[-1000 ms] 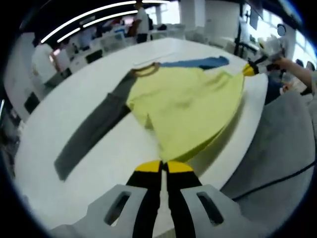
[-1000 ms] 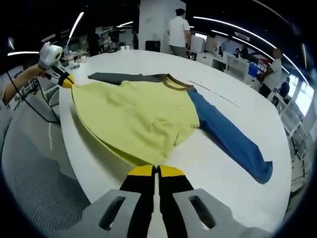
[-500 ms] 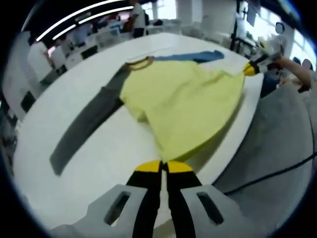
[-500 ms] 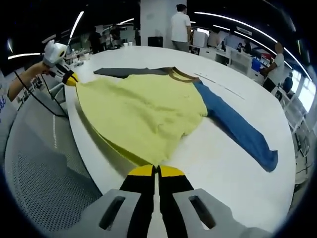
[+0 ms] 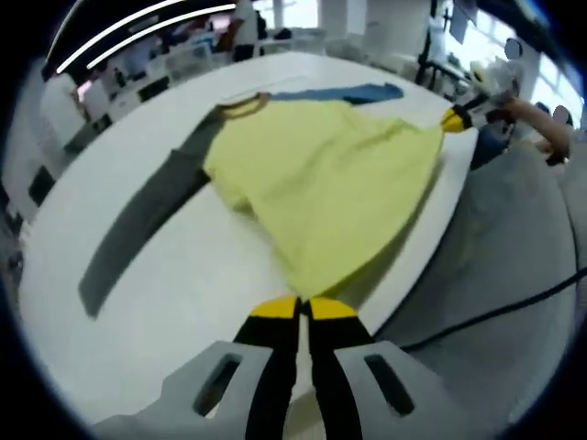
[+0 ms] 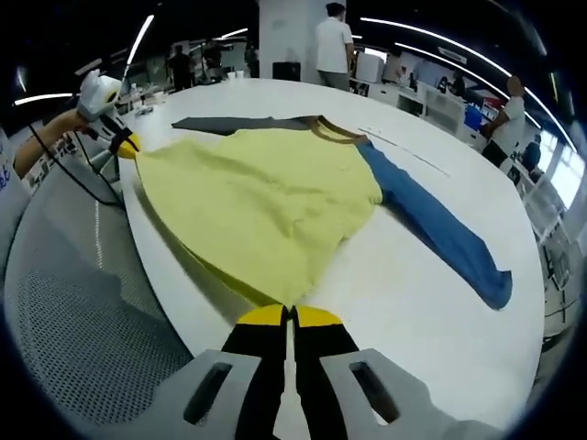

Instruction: Fold the garment on the visible template until the final outline fits inside the template.

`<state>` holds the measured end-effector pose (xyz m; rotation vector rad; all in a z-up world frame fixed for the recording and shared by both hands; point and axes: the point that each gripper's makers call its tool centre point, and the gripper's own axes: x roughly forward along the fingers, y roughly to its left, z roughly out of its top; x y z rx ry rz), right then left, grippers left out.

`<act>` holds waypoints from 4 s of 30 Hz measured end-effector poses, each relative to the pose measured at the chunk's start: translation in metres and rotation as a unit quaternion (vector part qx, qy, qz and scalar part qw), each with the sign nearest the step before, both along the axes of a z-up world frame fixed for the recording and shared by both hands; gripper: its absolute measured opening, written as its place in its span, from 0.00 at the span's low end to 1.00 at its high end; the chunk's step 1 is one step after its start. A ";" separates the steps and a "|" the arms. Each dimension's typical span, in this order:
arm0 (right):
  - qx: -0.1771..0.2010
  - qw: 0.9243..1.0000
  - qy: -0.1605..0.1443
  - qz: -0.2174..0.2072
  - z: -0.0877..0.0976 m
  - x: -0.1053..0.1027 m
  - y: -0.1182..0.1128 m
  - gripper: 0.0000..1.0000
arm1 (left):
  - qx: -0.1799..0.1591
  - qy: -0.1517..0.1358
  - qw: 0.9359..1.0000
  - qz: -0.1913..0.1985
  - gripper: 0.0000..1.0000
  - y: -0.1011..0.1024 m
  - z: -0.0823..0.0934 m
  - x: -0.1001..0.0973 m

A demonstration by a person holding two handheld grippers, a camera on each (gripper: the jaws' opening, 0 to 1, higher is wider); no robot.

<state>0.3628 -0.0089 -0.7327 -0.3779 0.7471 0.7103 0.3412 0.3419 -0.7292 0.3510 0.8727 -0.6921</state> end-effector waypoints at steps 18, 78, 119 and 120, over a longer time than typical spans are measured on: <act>-0.023 0.999 0.020 0.007 -0.020 -0.009 -0.007 0.02 | 0.015 0.027 0.999 -0.009 0.00 -0.004 -0.025 -0.013; -0.050 0.997 0.055 0.025 -0.038 -0.022 -0.013 0.02 | 0.040 0.059 0.997 -0.021 0.00 -0.004 -0.040 -0.028; -0.040 0.998 0.030 0.030 -0.027 -0.028 -0.014 0.02 | 0.034 0.056 0.998 -0.015 0.00 -0.005 -0.033 -0.034; -0.043 0.998 0.031 0.030 -0.030 -0.028 -0.015 0.02 | 0.032 0.058 0.998 -0.013 0.00 -0.006 -0.034 -0.035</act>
